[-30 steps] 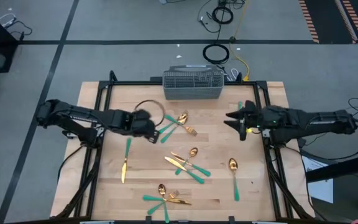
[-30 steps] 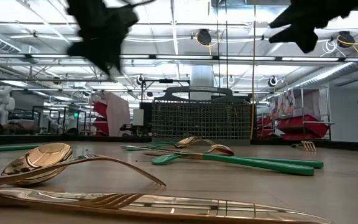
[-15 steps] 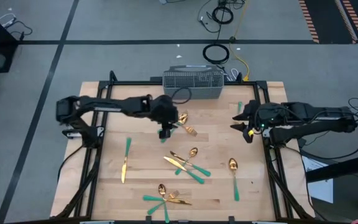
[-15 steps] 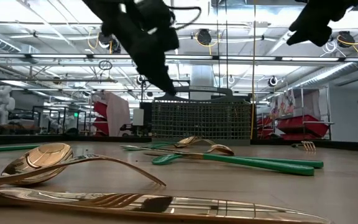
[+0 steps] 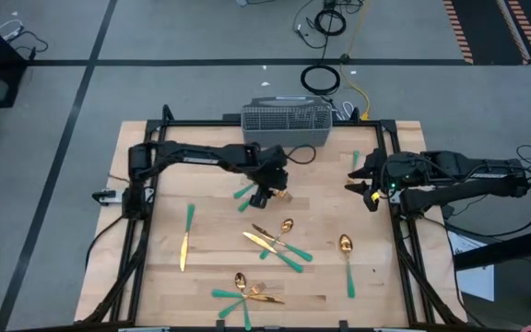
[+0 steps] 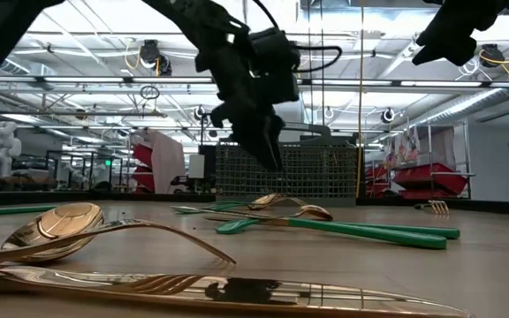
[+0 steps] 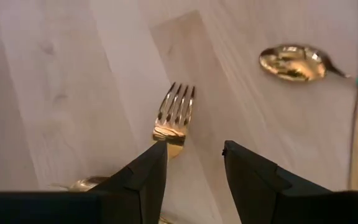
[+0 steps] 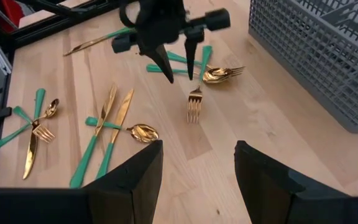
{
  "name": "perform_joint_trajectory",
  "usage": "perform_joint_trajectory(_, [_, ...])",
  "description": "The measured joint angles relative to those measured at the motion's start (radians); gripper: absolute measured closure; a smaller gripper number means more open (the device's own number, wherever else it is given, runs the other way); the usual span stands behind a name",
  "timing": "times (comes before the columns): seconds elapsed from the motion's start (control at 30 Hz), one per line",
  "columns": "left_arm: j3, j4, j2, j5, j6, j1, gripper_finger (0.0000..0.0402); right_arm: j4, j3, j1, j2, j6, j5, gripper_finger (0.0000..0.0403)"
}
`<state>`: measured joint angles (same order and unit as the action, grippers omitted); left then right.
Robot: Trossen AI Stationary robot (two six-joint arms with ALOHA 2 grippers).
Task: Sort silverware
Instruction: Put the green fork into the gray silverware basket
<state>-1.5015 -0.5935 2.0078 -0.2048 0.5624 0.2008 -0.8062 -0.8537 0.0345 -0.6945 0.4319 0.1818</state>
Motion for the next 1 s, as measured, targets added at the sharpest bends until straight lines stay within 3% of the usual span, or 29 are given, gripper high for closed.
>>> perform_joint_trajectory(0.13, [-0.014, 0.004, 0.038, 0.049, 0.004, 0.002, 0.0235, 0.000, 0.000, 0.000, 0.000, -0.009, 0.000, 0.0215])
perform_joint_trajectory(0.73, [-0.014, 0.063, 0.134, 0.051, 0.020, 0.027, 0.0238, 0.001, 0.000, 0.000, 0.000, -0.032, 0.003, 0.0215])
perform_joint_trajectory(0.87, [-0.017, 0.070, 0.159, 0.028, 0.007, 0.027, 0.0270, 0.002, 0.000, 0.000, 0.000, -0.031, 0.005, 0.0215])
perform_joint_trajectory(1.0, [-0.019, 0.072, 0.165, 0.032, -0.075, 0.026, 0.0348, 0.002, 0.000, 0.000, 0.000, -0.025, 0.006, 0.0215])
